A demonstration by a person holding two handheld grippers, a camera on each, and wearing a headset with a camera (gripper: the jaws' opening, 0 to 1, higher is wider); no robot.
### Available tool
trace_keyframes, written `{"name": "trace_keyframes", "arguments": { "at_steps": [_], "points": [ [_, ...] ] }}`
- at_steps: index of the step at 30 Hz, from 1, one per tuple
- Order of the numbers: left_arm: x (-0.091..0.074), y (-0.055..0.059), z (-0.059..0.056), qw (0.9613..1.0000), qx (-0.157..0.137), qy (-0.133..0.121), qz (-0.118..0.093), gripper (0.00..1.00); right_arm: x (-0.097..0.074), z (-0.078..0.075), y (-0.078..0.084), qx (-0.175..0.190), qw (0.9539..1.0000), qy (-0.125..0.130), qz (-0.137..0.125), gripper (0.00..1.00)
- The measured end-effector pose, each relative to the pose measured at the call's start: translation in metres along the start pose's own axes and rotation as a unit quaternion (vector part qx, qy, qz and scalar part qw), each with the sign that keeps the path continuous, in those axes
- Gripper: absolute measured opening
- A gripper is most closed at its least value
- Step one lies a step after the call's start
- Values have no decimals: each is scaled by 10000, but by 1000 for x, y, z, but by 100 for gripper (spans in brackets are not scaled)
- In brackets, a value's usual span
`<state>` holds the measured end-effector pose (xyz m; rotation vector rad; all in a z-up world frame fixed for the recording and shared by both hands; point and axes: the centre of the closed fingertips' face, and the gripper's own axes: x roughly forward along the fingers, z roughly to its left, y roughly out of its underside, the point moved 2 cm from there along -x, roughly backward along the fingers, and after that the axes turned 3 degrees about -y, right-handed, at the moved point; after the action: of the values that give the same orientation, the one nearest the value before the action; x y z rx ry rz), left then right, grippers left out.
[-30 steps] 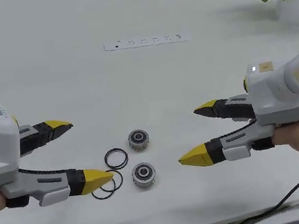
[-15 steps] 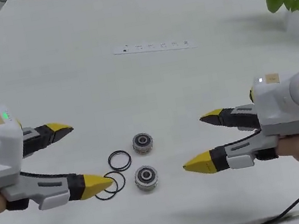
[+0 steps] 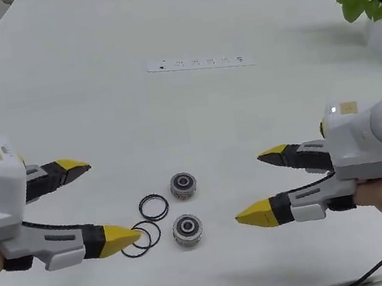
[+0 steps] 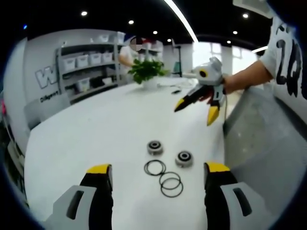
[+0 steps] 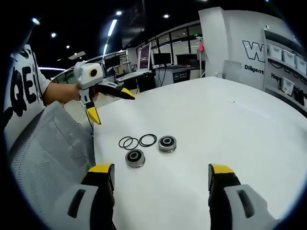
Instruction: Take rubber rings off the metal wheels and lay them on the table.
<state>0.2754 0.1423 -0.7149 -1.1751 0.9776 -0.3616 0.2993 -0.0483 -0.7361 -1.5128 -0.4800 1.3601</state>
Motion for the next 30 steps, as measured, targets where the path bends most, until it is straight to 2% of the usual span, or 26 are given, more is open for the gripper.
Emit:
{"name": "trace_keyframes", "arguments": {
  "at_steps": [30],
  "points": [
    [0, 1, -1, 10000, 20, 4, 62, 80, -1, 0, 1, -4, 10000, -13, 5, 77]
  ]
}}
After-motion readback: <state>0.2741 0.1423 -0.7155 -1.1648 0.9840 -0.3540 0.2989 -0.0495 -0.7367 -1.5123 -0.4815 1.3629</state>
